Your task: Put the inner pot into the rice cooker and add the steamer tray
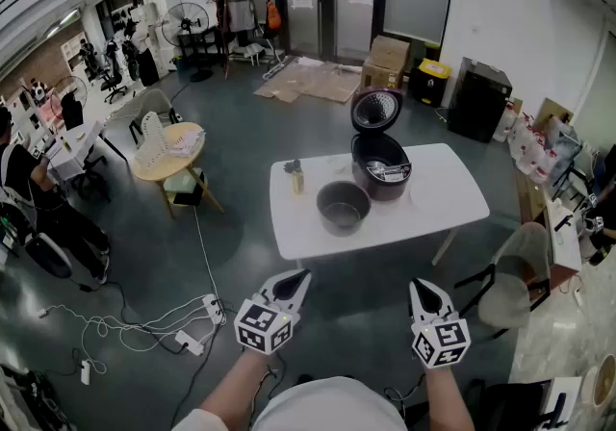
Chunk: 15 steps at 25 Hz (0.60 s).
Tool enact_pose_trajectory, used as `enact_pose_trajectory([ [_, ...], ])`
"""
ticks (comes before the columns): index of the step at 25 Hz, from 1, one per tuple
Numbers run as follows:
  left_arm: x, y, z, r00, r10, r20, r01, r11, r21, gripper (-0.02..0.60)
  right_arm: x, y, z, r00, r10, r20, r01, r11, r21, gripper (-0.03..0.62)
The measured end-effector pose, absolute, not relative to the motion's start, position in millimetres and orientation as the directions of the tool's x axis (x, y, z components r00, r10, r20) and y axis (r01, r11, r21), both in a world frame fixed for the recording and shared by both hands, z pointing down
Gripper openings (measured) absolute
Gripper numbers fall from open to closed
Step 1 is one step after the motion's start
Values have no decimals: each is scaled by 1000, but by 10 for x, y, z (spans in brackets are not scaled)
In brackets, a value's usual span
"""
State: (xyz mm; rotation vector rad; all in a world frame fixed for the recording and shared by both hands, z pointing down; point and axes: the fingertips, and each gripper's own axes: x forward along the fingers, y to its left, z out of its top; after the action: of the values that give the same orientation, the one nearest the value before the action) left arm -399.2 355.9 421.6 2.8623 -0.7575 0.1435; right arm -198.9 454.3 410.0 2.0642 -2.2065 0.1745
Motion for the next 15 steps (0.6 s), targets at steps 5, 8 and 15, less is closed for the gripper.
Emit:
enact_pose_trajectory([
  [5, -3989, 3560, 4207, 866, -481, 137, -498, -855, 146, 14, -2018, 4509, 4061, -77, -984, 162, -997, 77, -6, 11],
  [8, -3995, 3548, 4217, 865, -483, 135, -500, -853, 149, 14, -2045, 4488, 4056, -84, -984, 158, -996, 84, -4, 11],
  [15, -3973, 3549, 4246, 864, -483, 145, -502, -850, 161, 14, -2062, 4465, 4056, -94, -984, 153, -996, 93, -14, 11],
])
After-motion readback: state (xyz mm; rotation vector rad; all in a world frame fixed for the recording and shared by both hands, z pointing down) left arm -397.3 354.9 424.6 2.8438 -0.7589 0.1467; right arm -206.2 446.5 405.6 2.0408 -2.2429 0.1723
